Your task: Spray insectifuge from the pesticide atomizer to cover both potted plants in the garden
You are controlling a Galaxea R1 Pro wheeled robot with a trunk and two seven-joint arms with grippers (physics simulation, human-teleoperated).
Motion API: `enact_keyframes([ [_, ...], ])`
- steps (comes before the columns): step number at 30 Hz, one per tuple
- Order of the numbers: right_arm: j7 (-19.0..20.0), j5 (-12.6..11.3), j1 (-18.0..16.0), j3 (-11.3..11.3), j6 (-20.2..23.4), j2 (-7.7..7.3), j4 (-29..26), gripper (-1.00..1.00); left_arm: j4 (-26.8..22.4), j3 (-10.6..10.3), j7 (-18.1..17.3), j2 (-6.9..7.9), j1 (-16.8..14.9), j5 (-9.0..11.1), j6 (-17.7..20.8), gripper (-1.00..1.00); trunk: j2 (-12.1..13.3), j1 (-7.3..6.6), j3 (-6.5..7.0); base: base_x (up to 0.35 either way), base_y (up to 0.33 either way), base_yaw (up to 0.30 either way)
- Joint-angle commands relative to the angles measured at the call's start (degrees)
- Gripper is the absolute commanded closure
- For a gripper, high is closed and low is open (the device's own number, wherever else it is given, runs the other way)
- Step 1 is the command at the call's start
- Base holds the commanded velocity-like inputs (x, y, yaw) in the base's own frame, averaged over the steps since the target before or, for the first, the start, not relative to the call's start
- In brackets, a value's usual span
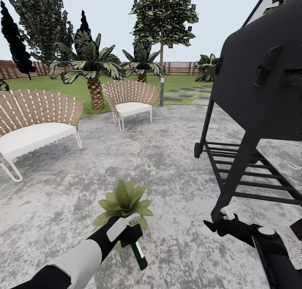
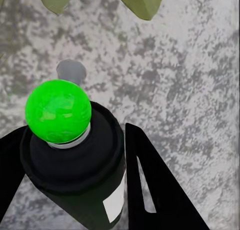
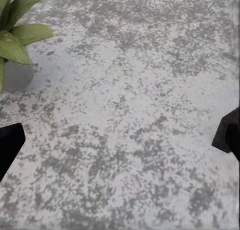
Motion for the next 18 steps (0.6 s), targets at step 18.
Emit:
enact_keyframes([
  [18, -4.2, 5.4, 13.7, -6.2, -16.9, 2.06, 3.7, -1.00, 0.4, 0.0, 0.0, 0.00, 0.0, 0.0, -2.0, 1.00, 0.0, 0.00, 0.00, 0.076, -0.323, 0.000],
])
